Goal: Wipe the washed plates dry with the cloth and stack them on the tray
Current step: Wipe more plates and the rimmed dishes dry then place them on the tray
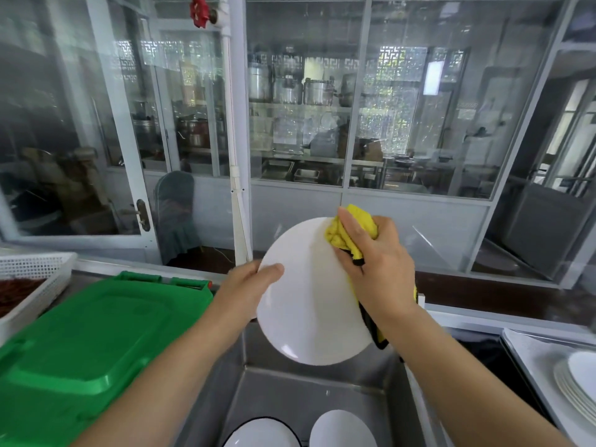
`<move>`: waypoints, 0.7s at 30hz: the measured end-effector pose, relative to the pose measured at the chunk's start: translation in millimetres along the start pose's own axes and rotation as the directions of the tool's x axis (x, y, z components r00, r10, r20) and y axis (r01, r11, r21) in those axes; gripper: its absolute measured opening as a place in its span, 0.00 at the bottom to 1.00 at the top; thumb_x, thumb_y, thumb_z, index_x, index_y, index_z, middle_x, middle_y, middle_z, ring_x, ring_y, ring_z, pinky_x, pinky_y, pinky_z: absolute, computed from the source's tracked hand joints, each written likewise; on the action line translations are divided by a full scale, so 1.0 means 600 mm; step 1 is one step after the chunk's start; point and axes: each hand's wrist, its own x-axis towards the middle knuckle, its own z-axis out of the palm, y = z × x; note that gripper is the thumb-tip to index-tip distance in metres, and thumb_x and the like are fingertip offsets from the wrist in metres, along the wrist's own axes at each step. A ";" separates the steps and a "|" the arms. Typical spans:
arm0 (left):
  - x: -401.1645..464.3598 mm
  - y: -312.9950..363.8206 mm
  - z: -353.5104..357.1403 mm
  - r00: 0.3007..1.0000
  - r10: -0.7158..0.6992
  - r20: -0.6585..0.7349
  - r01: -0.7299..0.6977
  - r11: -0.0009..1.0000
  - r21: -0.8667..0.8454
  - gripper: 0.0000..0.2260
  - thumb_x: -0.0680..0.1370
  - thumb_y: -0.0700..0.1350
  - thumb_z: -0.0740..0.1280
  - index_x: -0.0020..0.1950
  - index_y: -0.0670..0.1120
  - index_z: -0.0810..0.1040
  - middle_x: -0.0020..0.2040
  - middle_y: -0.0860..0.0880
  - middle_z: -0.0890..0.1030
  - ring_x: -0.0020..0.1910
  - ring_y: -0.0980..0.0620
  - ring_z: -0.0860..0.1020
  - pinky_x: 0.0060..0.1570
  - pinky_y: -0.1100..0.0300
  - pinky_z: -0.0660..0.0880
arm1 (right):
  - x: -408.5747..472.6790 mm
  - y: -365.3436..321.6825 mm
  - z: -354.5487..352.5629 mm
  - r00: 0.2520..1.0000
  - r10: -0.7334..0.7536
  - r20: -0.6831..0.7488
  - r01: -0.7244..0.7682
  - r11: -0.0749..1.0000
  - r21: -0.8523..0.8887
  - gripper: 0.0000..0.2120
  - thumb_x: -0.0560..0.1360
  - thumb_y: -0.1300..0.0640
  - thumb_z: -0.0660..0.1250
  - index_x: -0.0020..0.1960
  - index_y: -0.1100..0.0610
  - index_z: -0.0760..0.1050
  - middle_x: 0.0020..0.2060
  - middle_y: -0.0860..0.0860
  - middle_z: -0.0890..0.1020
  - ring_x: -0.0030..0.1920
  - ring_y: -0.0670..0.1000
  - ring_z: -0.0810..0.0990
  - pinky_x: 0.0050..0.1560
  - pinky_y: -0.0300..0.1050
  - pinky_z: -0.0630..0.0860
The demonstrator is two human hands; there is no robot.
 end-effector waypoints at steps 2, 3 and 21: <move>0.018 0.017 -0.002 0.998 -0.041 0.041 0.039 0.999 0.037 0.16 0.68 0.56 0.66 0.46 0.48 0.84 0.46 0.48 0.85 0.49 0.46 0.83 0.55 0.48 0.76 | 0.004 0.002 -0.005 0.996 -0.086 0.014 0.087 0.995 -0.042 0.29 0.70 0.55 0.74 0.69 0.47 0.70 0.51 0.59 0.76 0.37 0.60 0.77 0.33 0.42 0.67; 0.024 0.026 -0.001 0.998 -0.036 0.047 0.033 0.997 0.064 0.16 0.69 0.57 0.67 0.46 0.46 0.84 0.46 0.46 0.85 0.49 0.44 0.83 0.56 0.46 0.75 | 0.005 0.000 -0.005 0.992 -0.122 0.021 0.123 0.991 -0.047 0.29 0.70 0.55 0.74 0.69 0.47 0.69 0.51 0.59 0.76 0.36 0.60 0.77 0.33 0.42 0.68; 0.024 0.036 0.014 0.983 0.058 -0.176 -0.073 0.995 -0.075 0.14 0.80 0.50 0.63 0.38 0.49 0.83 0.38 0.49 0.85 0.36 0.51 0.82 0.39 0.54 0.78 | -0.026 -0.002 0.011 0.996 -0.078 -0.030 0.064 0.945 -0.322 0.25 0.78 0.44 0.57 0.70 0.55 0.71 0.68 0.59 0.68 0.59 0.62 0.67 0.56 0.59 0.70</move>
